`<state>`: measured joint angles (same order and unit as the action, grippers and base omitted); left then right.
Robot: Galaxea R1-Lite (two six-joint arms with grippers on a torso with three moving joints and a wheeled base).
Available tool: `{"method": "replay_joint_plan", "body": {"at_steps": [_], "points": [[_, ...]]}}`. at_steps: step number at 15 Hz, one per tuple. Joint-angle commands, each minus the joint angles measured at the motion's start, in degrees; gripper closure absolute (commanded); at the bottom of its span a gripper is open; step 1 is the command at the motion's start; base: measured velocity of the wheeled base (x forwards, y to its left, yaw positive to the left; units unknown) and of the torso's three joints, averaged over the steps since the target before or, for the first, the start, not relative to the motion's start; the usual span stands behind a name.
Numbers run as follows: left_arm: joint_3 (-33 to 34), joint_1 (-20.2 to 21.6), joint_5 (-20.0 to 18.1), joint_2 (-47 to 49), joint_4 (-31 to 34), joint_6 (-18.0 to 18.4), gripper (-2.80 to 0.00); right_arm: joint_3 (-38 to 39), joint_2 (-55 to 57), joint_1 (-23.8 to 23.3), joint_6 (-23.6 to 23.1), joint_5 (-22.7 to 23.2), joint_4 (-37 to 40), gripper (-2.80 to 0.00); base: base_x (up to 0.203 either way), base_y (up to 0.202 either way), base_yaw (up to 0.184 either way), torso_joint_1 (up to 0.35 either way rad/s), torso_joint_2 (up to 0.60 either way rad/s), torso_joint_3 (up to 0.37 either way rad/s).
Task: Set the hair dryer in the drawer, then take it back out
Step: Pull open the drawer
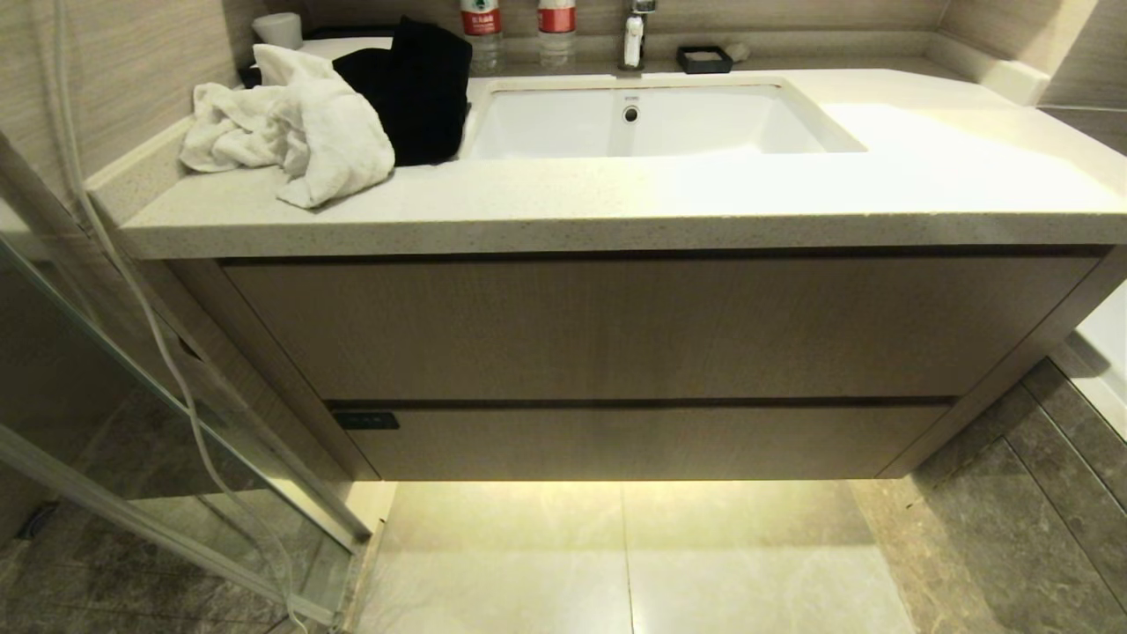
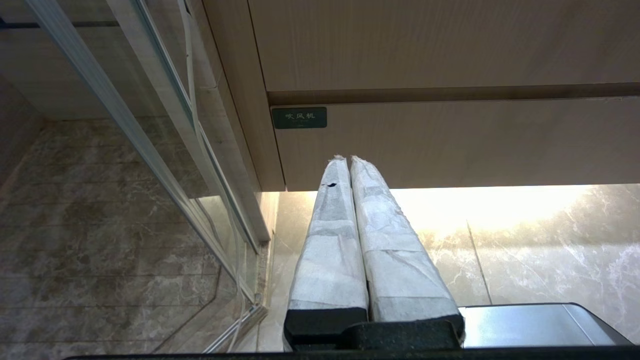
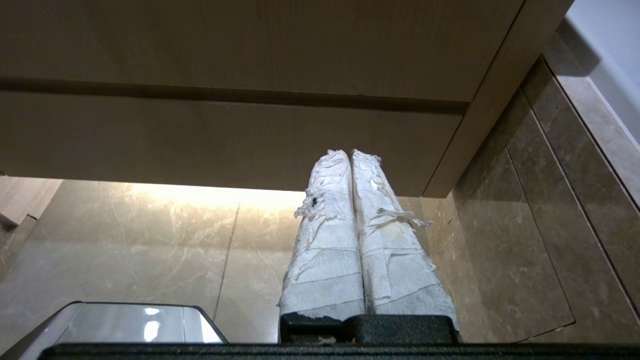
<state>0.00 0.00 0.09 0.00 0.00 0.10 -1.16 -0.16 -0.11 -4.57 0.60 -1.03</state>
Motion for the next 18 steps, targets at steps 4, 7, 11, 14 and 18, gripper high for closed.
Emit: {"method": "replay_joint_plan", "body": {"at_steps": [4, 7, 11, 14, 18], "points": [[0.0, 0.0, 0.0, -0.07, 0.0, -0.01, 0.0, 0.02, 0.07, 0.1, -0.09, 0.02, -0.02, 0.0, 0.0, 0.0, 0.0, 0.0, 0.0, 0.0], [0.0, 0.0, 0.0, 0.0, 0.0, -0.01, 0.0, 0.02, 0.07, 0.11, -0.09, 0.02, -0.03, 0.0, 0.0, 0.0, 0.0, -0.007, 0.03, 0.012], [0.0, 0.0, 0.0, -0.09, 0.0, -0.1, 0.0, 0.02, 0.07, 0.02, -0.17, 0.02, -0.02, 0.0, 0.0, 0.0, 0.0, -0.211, 0.38, 0.158], [0.05, 0.0, 0.0, 0.0, 0.0, -0.01, 0.0, 0.02, 0.07, 0.02, -0.26, 0.02, -0.02, 0.0, 0.0, 0.0, 0.0, -0.271, 0.4, 0.128], [0.02, 0.0, 0.0, -0.07, 0.0, -0.01, 0.0, 0.02, 0.07, 0.02, -0.09, 0.02, -0.11, 0.0, 0.0, 0.0, 0.0, -0.127, 0.24, 0.12]]}}
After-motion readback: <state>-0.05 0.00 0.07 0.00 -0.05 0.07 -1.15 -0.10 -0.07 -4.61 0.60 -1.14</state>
